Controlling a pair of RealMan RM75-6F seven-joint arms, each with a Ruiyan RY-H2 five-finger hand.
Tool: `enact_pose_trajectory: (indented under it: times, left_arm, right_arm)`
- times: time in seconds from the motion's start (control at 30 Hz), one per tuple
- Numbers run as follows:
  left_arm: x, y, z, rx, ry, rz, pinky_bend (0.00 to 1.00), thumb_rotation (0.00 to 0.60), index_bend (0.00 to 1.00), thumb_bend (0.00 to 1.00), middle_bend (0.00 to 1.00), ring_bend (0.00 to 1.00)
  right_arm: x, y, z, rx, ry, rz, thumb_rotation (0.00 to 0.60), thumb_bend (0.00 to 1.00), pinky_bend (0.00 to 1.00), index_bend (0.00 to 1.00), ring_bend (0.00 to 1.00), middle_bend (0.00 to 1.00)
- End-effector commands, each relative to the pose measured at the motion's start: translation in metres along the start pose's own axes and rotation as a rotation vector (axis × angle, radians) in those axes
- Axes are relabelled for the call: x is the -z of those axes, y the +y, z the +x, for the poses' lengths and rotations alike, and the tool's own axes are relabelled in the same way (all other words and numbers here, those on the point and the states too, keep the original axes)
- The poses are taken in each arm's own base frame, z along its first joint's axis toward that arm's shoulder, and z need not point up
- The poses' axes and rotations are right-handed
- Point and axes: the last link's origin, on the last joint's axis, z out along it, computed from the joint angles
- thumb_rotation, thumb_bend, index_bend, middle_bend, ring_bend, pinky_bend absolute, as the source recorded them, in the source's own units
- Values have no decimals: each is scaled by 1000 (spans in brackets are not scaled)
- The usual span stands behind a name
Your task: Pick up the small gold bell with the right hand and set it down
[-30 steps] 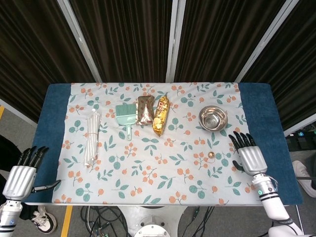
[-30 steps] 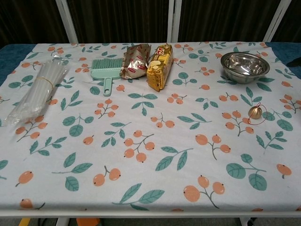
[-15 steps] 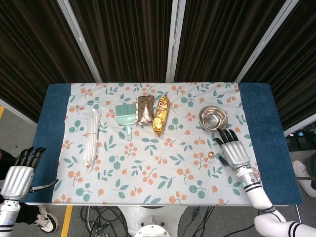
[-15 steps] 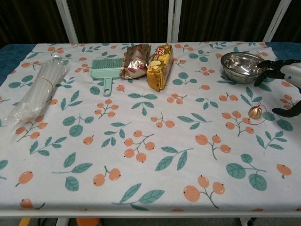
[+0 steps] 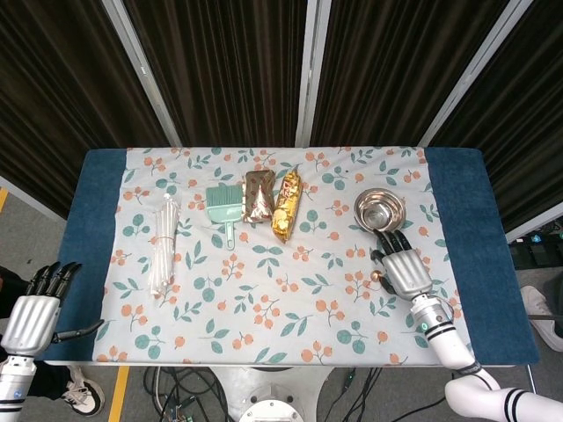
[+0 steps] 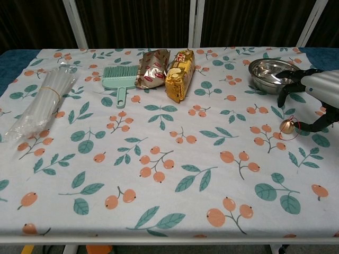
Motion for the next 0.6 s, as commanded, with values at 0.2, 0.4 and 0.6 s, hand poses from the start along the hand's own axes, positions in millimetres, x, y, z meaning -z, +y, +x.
enact_pose_trajectory:
  times: [0.2, 0.4, 0.6]
  left_arm:
    - [1, -1, -1, 1, -6, 3, 89, 173, 74, 0, 82, 3]
    - [1, -1, -1, 2, -7, 2, 89, 177, 74, 0, 82, 3]
    - [1, -1, -1, 1, -7, 4, 90, 177, 74, 0, 82, 3]
  right_arm:
    - [-3, -1, 0, -3, -1, 2, 600, 305, 0, 437, 0, 0]
    - [-4, -1, 1, -2, -4, 6, 600, 320, 0, 464, 0, 0]
    - [-3, -2, 0, 2, -13, 10, 600, 321, 0, 469, 0, 2]
